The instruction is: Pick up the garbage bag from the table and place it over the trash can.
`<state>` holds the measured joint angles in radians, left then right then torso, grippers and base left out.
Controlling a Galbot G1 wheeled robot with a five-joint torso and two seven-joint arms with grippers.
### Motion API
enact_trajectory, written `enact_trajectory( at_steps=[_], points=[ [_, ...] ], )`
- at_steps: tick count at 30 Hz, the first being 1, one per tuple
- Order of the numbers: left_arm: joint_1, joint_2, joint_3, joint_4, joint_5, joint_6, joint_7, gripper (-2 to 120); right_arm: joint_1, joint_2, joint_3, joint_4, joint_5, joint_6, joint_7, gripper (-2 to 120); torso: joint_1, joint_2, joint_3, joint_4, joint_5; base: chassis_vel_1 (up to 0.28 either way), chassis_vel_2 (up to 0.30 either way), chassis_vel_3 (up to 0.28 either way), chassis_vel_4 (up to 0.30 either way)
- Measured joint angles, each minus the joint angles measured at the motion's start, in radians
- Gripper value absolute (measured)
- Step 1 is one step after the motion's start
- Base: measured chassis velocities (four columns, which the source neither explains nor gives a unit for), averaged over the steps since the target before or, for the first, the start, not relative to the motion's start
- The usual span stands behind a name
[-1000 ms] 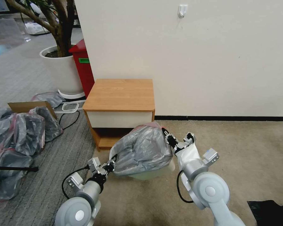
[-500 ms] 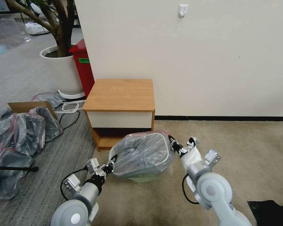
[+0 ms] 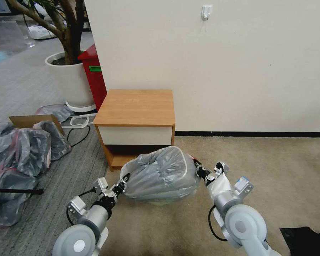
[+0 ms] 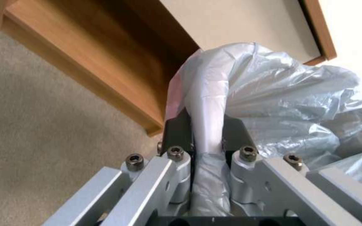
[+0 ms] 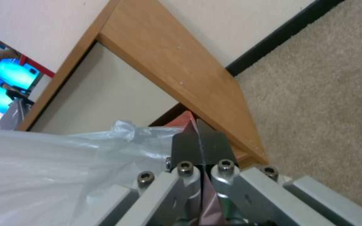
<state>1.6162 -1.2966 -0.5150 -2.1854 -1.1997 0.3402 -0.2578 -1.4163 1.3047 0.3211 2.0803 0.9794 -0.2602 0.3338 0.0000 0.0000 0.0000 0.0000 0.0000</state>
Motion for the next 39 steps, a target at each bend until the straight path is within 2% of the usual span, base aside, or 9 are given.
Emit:
enact_trajectory(
  at_steps=[10,18,21,25,27,28,32,34,39],
  points=[
    [0.013,-0.002,-0.013,-0.037,-0.032,0.002,-0.004,7,0.022,0.01,-0.002,-0.127,-0.137,0.075,-0.147,0,0.0,0.0,0.0,0.0001,0.0001,0.0,0.0,0.0,0.0],
    [0.017,-0.003,-0.016,-0.045,-0.04,0.004,-0.004,7,0.025,0.0,0.0,-0.146,-0.139,0.075,-0.156,0,0.0,0.0,0.0,0.0001,0.0,0.0,0.0,0.0,0.0],
    [0.011,0.004,-0.013,-0.035,0.019,0.004,-0.003,7,0.009,-0.015,0.004,-0.106,-0.127,0.07,-0.157,0,0.0,0.0,0.0,0.0,0.0001,0.0,0.0,0.0,0.0],
    [-0.01,0.021,-0.01,-0.009,0.067,0.003,-0.004,7,-0.027,-0.048,0.019,-0.024,-0.09,0.068,-0.157,19,0.0,0.0,0.0,0.0,0.0,0.0,0.0,0.0,0.0],
    [-0.016,0.025,-0.01,-0.004,0.071,0.003,-0.005,7,-0.034,-0.055,0.023,-0.006,-0.078,0.068,-0.157,22,0.0,0.0,0.0,0.0,-0.0001,0.0,0.0,0.0,0.0],
    [-0.022,0.029,-0.01,0.003,0.08,0.003,-0.006,7,-0.042,-0.065,0.031,0.022,-0.057,0.068,-0.154,29,0.0,0.0,0.0,0.0,0.0001,0.0,0.0,0.0,0.0],
    [-0.027,0.036,-0.002,0.018,0.13,0.003,-0.006,7,-0.04,-0.095,0.048,0.08,-0.007,0.066,-0.131,40,0.0,0.0,0.0,-0.0002,0.0002,0.0,0.0,0.0,0.0],
    [-0.025,0.042,0.014,0.03,0.202,0.004,0.0,7,-0.003,-0.15,0.065,0.145,0.021,0.051,-0.124,52,0.0,0.0,0.0,-0.0002,-0.0001,0.0,0.0,0.0,0.0],
    [-0.023,0.045,0.039,0.034,0.289,0.001,0.011,7,0.057,-0.24,0.045,0.212,0.013,-0.021,-0.165,64,0.0,0.0,0.0,0.0002,-0.0002,0.0,0.0,0.0,0.0]
  ],
)
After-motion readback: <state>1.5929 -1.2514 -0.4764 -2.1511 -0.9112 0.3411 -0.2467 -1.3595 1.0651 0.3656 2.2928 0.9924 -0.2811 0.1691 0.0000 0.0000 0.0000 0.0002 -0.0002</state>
